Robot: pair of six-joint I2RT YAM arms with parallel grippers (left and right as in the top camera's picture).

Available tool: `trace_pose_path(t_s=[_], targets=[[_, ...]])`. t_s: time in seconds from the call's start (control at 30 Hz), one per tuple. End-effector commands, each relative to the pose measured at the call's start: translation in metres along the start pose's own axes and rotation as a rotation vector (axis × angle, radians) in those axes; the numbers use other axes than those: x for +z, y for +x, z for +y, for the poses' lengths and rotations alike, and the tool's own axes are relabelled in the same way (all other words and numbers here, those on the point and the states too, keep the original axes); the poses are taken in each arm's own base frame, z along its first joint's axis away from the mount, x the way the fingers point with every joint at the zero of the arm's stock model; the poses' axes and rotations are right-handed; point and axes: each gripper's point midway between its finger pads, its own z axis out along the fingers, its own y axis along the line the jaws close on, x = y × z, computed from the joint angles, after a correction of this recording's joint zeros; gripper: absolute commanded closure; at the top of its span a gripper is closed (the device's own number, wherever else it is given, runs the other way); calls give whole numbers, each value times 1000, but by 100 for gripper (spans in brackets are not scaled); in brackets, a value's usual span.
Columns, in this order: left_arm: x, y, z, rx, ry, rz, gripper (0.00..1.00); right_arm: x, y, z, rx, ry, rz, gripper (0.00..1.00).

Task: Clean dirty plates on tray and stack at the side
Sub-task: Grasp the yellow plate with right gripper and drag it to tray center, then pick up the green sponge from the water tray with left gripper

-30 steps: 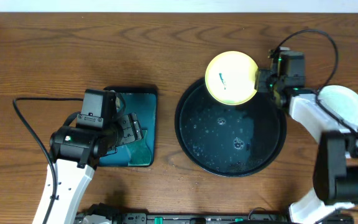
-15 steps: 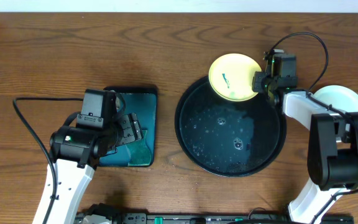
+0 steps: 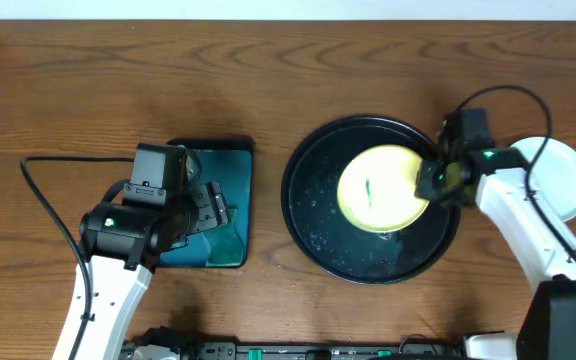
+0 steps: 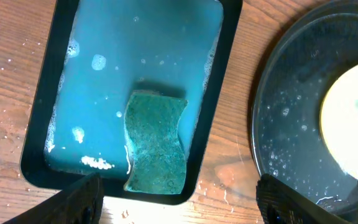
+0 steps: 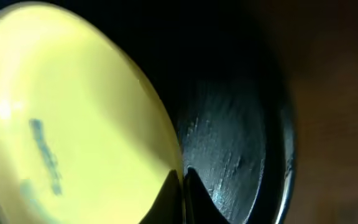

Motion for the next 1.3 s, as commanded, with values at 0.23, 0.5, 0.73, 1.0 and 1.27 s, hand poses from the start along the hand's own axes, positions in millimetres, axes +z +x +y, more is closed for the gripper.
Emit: trace_pose_path(t_s=[0.23,0.5,0.73,1.0,1.27], targets=[[-2,-3,0,-20,0,-8,21,43,39,12,77,-13,18,73],[7,5,7,-10,-31,27,11,-7,12,26,-135,-80,-140,66],[25,11,17,-9,-74,50,38,-53,0,33,-152,-141,-288,63],[123,50,49,-101,-182,179,40,-57,4,41,-156,-195,-279,62],[164,65,51,-71,-199,285,90,-56,7,40,-156,-192,-264,63]])
